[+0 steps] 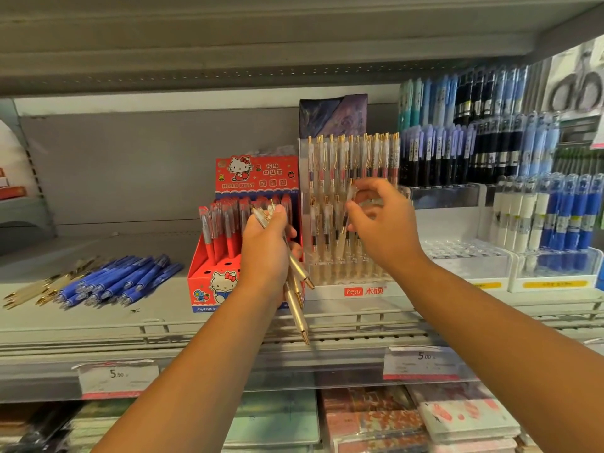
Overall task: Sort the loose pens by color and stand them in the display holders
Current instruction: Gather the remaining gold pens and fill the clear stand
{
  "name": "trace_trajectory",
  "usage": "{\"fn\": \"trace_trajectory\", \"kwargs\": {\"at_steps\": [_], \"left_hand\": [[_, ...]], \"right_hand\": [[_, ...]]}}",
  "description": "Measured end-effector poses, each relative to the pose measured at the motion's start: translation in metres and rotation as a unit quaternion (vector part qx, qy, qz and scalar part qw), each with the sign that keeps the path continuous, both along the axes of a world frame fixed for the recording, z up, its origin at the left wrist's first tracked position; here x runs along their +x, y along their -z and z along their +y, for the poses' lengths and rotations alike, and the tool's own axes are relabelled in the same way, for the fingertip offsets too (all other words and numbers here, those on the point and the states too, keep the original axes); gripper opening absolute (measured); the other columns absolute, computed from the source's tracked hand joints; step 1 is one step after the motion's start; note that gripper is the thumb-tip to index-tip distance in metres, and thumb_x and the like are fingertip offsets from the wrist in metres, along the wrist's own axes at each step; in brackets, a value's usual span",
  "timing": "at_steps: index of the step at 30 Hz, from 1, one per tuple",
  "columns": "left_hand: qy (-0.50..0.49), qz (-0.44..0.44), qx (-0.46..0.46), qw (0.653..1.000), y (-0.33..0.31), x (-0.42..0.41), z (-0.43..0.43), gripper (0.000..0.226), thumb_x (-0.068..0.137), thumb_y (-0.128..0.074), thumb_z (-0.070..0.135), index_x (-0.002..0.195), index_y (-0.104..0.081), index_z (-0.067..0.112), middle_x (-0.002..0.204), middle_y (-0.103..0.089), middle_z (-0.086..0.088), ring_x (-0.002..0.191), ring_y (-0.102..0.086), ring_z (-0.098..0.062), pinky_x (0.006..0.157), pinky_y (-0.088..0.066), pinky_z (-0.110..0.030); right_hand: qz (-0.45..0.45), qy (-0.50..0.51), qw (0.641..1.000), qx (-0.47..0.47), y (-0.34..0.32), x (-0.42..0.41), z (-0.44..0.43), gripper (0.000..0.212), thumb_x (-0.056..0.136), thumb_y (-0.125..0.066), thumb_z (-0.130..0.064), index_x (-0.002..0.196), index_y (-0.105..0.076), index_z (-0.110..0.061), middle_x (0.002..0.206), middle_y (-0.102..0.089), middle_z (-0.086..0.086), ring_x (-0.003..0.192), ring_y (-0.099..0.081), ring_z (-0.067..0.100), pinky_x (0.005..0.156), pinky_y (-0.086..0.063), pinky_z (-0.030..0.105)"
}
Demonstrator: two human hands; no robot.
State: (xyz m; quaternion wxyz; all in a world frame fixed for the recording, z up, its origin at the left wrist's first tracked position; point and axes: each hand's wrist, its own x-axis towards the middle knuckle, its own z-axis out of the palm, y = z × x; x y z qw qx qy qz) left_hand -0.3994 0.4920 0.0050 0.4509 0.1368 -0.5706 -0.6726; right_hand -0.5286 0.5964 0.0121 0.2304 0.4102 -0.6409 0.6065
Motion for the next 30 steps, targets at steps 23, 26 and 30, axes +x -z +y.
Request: {"fn": "trace_trajectory", "kwargs": {"at_steps": [23,26,30], "left_hand": [[0.073,-0.014,-0.045,0.996,0.0,0.005,0.008,0.015,0.099,-0.057,0.033,0.093,-0.058,0.019,0.084,-0.056,-0.003,0.061,-0.05,-0.013,0.045,-0.043,-0.024],[0.093,-0.011,-0.056,0.994,0.0,0.005,0.008,0.017,0.099,-0.056,0.034,0.091,-0.059,0.019,0.078,-0.056,-0.002,0.054,-0.05,-0.011,0.043,-0.041,-0.025],[0.118,-0.016,-0.084,0.989,0.001,0.004,0.008,0.02,0.1,-0.054,0.038,0.097,-0.065,0.022,0.071,-0.062,0.004,0.05,-0.054,-0.008,0.042,-0.041,-0.025]], "right_hand": [[0.053,0.047,0.995,0.067,0.001,0.014,0.001,0.023,0.089,-0.063,-0.017,0.111,-0.056,-0.021,0.096,-0.056,-0.006,0.071,-0.052,0.006,0.066,-0.047,0.021],[0.022,-0.062,0.996,0.067,-0.001,0.027,0.002,0.019,0.09,-0.062,-0.013,0.107,-0.062,-0.022,0.093,-0.061,-0.006,0.072,-0.056,0.006,0.065,-0.051,0.019],[-0.113,-0.185,0.972,0.094,-0.009,0.042,-0.001,0.023,0.091,-0.063,-0.011,0.113,-0.066,-0.021,0.095,-0.065,-0.002,0.063,-0.061,0.003,0.053,-0.047,0.014]]}}
